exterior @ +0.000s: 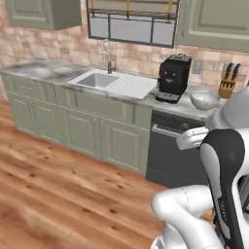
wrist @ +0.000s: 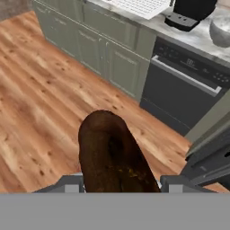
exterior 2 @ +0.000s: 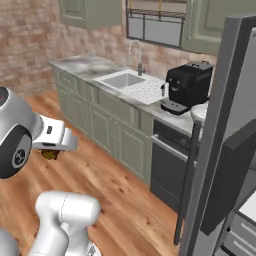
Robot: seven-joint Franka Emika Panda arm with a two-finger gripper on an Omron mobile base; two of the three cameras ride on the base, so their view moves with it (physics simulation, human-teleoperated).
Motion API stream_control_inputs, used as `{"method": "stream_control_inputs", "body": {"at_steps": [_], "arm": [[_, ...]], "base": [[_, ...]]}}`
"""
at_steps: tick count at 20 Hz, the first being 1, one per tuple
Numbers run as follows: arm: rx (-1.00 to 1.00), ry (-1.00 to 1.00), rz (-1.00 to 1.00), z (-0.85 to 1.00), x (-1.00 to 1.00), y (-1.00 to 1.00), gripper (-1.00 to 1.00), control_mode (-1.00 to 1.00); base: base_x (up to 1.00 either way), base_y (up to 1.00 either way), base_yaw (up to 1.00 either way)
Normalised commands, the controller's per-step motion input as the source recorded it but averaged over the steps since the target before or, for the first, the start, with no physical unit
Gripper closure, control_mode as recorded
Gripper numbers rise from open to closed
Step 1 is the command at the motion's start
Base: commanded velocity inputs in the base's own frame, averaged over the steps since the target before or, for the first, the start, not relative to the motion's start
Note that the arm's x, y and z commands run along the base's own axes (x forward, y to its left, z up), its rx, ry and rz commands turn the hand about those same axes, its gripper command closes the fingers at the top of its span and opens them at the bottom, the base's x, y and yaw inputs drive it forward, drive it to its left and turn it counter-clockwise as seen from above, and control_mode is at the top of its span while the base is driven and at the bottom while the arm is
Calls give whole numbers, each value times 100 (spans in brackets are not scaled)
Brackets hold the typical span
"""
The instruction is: Take the shrimp, sweet potato, and mushroom from the freezer and place them in the bowl on the counter.
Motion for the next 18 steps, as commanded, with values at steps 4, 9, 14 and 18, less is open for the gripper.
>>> {"method": "stream_control_inputs", "body": {"at_steps": [4, 9, 14, 18], "arm": [[0, 0, 0, 0, 0, 0, 100, 100], [0, 0, 0, 0, 0, 0, 100, 100], [0, 0, 0, 0, 0, 0, 100, 100], [0, 0, 0, 0, 0, 0, 100, 100]], "base": [[71, 83, -70], [66, 65, -70], [61, 41, -69], [86, 32, -59]]}}
